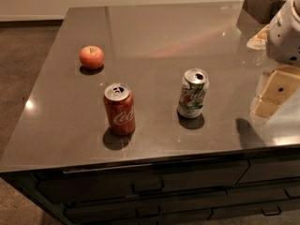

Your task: Knock 7up can over

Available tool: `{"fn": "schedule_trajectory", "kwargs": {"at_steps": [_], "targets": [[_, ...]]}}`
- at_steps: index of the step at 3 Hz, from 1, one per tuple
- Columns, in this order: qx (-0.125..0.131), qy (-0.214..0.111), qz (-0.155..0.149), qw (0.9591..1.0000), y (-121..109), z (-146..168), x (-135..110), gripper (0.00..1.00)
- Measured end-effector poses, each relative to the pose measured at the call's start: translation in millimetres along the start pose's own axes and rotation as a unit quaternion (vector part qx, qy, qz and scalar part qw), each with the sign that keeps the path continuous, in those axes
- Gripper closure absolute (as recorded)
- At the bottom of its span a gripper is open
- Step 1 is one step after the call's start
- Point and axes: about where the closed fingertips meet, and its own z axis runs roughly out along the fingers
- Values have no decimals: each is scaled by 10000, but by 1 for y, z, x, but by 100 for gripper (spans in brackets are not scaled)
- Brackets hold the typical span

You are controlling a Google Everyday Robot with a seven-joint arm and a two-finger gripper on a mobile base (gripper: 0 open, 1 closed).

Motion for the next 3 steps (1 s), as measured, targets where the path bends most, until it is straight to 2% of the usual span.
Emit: {"fn": "schedule_trajectory", "kwargs": {"at_steps": [1,2,3], "targets": [[1,0,0,10000,0,0,0,0],[-56,-127,153,9998,-3,4,-8,0],[-89,-450,413,9981,-8,19,-29,0]]}}
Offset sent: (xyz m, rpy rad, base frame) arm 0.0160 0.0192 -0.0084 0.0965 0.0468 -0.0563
